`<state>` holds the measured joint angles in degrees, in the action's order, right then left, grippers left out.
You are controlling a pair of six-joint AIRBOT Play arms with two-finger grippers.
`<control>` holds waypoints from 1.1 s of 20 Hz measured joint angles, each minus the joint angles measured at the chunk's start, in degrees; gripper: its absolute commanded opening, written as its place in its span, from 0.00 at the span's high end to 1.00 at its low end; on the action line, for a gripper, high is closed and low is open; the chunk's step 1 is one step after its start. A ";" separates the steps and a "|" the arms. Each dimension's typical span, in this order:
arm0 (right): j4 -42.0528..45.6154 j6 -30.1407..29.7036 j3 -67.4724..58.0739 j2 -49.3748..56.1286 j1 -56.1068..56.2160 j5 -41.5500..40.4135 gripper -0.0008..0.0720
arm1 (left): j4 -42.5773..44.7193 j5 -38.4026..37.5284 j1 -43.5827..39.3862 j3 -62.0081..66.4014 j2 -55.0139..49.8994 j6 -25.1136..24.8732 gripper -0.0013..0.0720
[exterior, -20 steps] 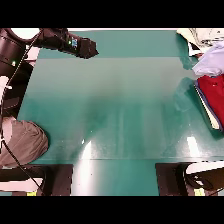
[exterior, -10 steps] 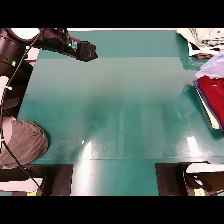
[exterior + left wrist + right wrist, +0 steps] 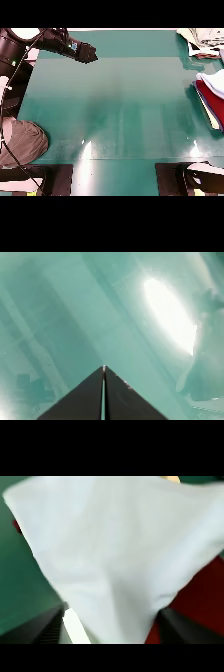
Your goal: Fold the shirts.
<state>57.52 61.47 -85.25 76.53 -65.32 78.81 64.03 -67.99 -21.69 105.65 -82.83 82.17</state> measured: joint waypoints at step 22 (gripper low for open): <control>-36.09 4.09 6.51 -6.97 32.33 -2.78 0.96 | -0.02 2.99 0.00 0.00 0.00 -1.25 0.94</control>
<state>21.43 65.56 -78.74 69.56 -32.99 76.03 64.01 -64.99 -21.69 105.65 -82.83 80.93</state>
